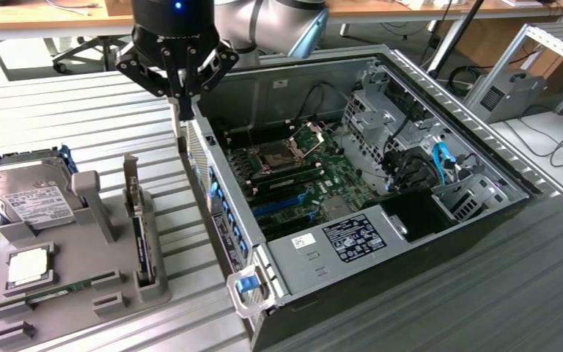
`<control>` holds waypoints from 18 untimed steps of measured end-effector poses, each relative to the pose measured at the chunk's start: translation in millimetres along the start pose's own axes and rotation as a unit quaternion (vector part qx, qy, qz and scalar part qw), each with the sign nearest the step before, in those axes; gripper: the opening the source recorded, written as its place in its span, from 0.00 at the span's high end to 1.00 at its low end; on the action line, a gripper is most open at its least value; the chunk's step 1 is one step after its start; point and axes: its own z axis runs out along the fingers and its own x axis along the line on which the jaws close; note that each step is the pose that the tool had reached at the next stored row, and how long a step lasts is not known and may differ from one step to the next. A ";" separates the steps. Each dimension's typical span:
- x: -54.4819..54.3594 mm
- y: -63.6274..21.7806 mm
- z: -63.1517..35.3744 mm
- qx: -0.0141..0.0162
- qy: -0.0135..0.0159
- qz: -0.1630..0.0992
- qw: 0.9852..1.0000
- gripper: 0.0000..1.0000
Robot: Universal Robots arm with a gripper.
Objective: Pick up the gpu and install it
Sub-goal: 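Reach for the gpu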
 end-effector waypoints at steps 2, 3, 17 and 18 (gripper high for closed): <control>1.3 -0.1 -0.1 0.000 0.000 0.000 1.000 0.89; 1.9 -0.2 0.0 0.000 0.000 0.000 1.000 0.89; 10.2 -0.8 -0.3 0.000 0.000 0.000 1.000 0.89; 10.9 -0.8 -0.3 0.000 0.000 0.000 1.000 0.89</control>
